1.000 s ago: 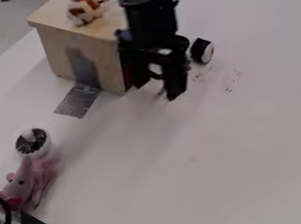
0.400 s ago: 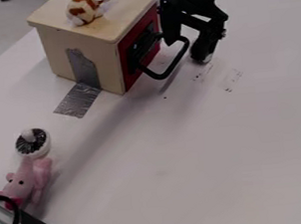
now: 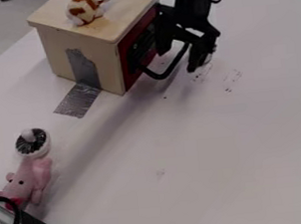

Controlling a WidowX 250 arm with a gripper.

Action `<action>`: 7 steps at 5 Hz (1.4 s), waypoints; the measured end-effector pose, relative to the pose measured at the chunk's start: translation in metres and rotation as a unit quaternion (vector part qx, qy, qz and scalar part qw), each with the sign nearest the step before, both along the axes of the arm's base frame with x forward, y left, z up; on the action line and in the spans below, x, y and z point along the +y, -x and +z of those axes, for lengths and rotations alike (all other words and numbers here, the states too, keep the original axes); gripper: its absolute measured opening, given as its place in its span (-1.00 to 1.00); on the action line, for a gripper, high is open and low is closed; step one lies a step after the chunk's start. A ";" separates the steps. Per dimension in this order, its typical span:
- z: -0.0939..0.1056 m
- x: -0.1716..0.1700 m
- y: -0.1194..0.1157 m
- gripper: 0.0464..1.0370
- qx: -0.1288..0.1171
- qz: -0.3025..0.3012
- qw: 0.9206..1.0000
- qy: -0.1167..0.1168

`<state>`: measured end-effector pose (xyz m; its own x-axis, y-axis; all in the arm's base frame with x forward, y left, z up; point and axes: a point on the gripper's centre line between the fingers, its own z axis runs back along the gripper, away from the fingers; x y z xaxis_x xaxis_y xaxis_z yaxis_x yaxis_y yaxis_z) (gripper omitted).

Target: Open the drawer

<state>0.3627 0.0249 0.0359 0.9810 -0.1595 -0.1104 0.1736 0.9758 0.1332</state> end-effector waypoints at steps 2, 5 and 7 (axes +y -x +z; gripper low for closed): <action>-0.031 -0.004 0.015 0.24 0.053 0.014 0.998 0.008; -0.020 -0.049 0.017 -0.78 0.045 -0.004 0.998 0.035; -0.014 -0.083 0.017 -0.78 0.046 -0.030 0.998 0.042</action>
<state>0.3458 -0.0577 0.0217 0.9559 -0.2295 -0.1831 0.2391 0.9705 0.0318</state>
